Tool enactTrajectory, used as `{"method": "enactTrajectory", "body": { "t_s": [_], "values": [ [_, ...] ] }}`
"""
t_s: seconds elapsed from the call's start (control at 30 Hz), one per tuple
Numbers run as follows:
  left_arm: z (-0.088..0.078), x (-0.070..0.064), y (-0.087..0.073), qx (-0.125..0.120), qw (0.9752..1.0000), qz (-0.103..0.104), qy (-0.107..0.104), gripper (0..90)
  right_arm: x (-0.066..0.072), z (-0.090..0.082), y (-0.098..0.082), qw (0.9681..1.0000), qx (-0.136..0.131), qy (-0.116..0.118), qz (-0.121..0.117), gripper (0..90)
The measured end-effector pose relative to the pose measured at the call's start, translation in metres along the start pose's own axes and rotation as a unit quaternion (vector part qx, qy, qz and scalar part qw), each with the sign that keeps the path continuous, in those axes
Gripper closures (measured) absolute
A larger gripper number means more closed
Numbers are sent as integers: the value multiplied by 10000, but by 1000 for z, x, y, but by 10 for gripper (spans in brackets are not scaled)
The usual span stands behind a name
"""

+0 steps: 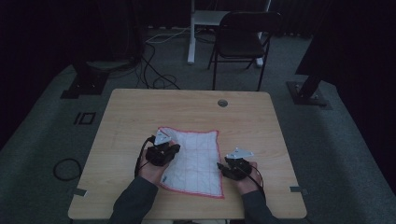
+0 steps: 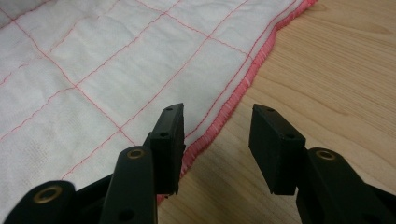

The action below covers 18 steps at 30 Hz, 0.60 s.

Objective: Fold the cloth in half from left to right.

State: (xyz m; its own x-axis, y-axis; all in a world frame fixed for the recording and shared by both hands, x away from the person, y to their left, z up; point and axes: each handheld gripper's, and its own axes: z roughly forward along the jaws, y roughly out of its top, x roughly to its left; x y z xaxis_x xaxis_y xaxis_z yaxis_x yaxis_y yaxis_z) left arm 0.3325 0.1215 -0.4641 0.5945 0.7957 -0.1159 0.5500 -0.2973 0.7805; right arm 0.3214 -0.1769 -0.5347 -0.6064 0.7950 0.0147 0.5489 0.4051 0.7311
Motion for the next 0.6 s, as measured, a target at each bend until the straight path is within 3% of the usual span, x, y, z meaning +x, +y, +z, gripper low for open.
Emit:
{"method": "enactTrajectory", "body": {
  "t_s": [0.6],
  "values": [
    [12, -16, 9, -18, 9998, 119, -164, 875, -1, 0, -1, 10000, 14, -65, 31, 576]
  ]
}}
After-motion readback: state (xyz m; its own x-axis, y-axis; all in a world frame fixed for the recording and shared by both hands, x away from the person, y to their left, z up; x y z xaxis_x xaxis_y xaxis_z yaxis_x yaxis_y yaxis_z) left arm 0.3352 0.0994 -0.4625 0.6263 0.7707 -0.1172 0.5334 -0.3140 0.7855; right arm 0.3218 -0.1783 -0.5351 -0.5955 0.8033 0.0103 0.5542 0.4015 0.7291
